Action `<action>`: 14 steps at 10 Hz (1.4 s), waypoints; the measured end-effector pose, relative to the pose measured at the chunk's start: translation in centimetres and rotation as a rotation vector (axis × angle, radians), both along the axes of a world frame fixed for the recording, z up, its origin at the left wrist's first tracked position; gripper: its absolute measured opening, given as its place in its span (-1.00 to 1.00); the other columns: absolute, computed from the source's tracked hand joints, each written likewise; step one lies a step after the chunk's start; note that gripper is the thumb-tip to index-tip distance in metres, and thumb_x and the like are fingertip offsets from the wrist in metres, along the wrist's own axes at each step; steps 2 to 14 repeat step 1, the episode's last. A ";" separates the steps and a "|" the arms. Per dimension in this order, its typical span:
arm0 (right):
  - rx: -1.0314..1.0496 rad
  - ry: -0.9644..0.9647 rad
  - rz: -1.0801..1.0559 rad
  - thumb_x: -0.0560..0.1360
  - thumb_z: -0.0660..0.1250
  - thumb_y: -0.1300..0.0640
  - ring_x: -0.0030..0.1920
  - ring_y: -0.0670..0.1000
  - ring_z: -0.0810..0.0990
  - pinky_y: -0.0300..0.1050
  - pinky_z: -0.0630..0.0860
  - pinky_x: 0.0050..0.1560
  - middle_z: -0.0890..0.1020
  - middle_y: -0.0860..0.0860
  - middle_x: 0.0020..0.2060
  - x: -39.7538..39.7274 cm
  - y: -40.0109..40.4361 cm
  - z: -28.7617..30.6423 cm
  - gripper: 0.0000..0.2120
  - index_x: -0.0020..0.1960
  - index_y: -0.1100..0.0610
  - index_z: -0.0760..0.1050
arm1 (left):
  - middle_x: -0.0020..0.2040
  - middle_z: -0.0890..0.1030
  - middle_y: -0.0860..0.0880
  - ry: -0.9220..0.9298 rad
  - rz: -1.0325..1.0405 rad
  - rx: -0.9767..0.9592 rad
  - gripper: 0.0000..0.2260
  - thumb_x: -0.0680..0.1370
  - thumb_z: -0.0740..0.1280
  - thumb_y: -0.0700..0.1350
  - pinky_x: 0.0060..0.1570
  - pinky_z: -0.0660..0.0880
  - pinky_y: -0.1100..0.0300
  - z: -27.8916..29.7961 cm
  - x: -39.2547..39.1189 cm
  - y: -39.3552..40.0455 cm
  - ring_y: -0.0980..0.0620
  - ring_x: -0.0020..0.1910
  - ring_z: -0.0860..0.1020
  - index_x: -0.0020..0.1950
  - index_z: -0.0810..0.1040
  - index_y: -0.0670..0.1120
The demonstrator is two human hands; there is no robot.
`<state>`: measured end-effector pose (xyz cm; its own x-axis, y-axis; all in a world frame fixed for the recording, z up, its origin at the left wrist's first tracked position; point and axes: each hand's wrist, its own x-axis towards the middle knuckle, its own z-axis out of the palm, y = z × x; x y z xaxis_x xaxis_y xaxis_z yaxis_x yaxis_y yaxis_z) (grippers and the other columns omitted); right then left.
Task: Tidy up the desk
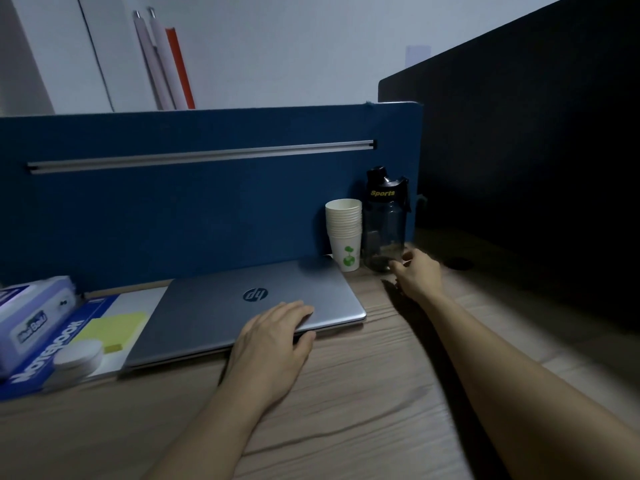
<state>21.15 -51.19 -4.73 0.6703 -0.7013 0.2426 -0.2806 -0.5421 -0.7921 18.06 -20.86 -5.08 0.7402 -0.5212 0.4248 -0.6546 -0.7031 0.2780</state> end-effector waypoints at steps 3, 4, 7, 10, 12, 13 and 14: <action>-0.036 0.013 0.051 0.54 0.37 0.02 -0.15 0.01 0.63 -0.14 0.49 -0.21 0.66 0.07 -0.09 -2.3 1.5 0.1 -0.75 0.15 0.12 0.52 | 0.47 0.37 0.17 0.009 -0.005 -0.010 -0.60 0.61 0.21 0.10 0.42 0.14 0.17 0.2 -0.1 0.0 0.14 0.47 0.27 0.45 0.37 0.14; -0.036 0.013 0.051 0.54 0.37 0.02 -0.15 0.01 0.63 -0.14 0.49 -0.21 0.66 0.07 -0.09 -2.3 1.5 0.1 -0.75 0.15 0.12 0.52 | 0.47 0.37 0.17 0.009 -0.005 -0.010 -0.60 0.61 0.21 0.10 0.42 0.14 0.17 0.2 -0.1 0.0 0.14 0.47 0.27 0.45 0.37 0.14; -0.036 0.013 0.051 0.54 0.37 0.02 -0.15 0.01 0.63 -0.14 0.49 -0.21 0.66 0.07 -0.09 -2.3 1.5 0.1 -0.75 0.15 0.12 0.52 | 0.47 0.37 0.17 0.009 -0.005 -0.010 -0.60 0.61 0.21 0.10 0.42 0.14 0.17 0.2 -0.1 0.0 0.14 0.47 0.27 0.45 0.37 0.14; -0.036 0.013 0.051 0.54 0.37 0.02 -0.15 0.01 0.63 -0.14 0.49 -0.21 0.66 0.07 -0.09 -2.3 1.5 0.1 -0.75 0.15 0.12 0.52 | 0.47 0.37 0.17 0.009 -0.005 -0.010 -0.60 0.61 0.21 0.10 0.42 0.14 0.17 0.2 -0.1 0.0 0.14 0.47 0.27 0.45 0.37 0.14; -0.036 0.013 0.051 0.54 0.37 0.02 -0.15 0.01 0.63 -0.14 0.49 -0.21 0.66 0.07 -0.09 -2.3 1.5 0.1 -0.75 0.15 0.12 0.52 | 0.47 0.37 0.17 0.009 -0.005 -0.010 -0.60 0.61 0.21 0.10 0.42 0.14 0.17 0.2 -0.1 0.0 0.14 0.47 0.27 0.45 0.37 0.14; -0.036 0.013 0.051 0.54 0.37 0.02 -0.15 0.01 0.63 -0.14 0.49 -0.21 0.66 0.07 -0.09 -2.3 1.5 0.1 -0.75 0.15 0.12 0.52 | 0.47 0.37 0.17 0.009 -0.005 -0.010 -0.60 0.61 0.21 0.10 0.42 0.14 0.17 0.2 -0.1 0.0 0.14 0.47 0.27 0.45 0.37 0.14; -0.036 0.013 0.051 0.54 0.37 0.02 -0.15 0.01 0.63 -0.14 0.49 -0.21 0.66 0.07 -0.09 -2.3 1.5 0.1 -0.75 0.15 0.12 0.52 | 0.47 0.37 0.17 0.009 -0.005 -0.010 -0.60 0.61 0.21 0.10 0.42 0.14 0.17 0.2 -0.1 0.0 0.14 0.47 0.27 0.45 0.37 0.14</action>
